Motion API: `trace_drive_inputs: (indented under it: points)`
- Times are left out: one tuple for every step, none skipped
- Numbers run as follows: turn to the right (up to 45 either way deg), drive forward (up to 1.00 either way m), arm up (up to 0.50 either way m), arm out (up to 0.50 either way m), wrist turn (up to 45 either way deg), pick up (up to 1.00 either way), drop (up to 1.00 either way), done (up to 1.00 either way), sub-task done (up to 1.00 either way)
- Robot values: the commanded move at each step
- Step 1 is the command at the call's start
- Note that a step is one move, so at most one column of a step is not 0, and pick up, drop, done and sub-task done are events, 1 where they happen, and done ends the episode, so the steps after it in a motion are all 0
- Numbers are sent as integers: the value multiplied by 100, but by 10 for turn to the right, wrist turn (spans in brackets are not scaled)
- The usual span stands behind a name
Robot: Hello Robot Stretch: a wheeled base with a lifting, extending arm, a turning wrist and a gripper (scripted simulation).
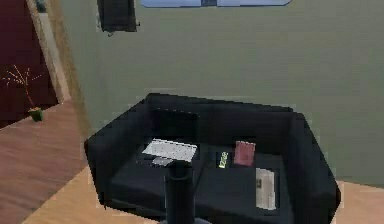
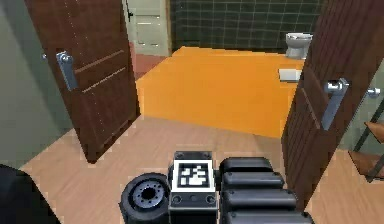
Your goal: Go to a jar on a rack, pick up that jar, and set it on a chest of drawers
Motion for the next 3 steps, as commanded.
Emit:
trace_drive_inputs:
  points:
    - [90,0,0,0,0,0,0,0,0]
    - [0,25,0,0,0,0,0,0,0]
    - [-450,0,0,0,0,0,0,0,0]
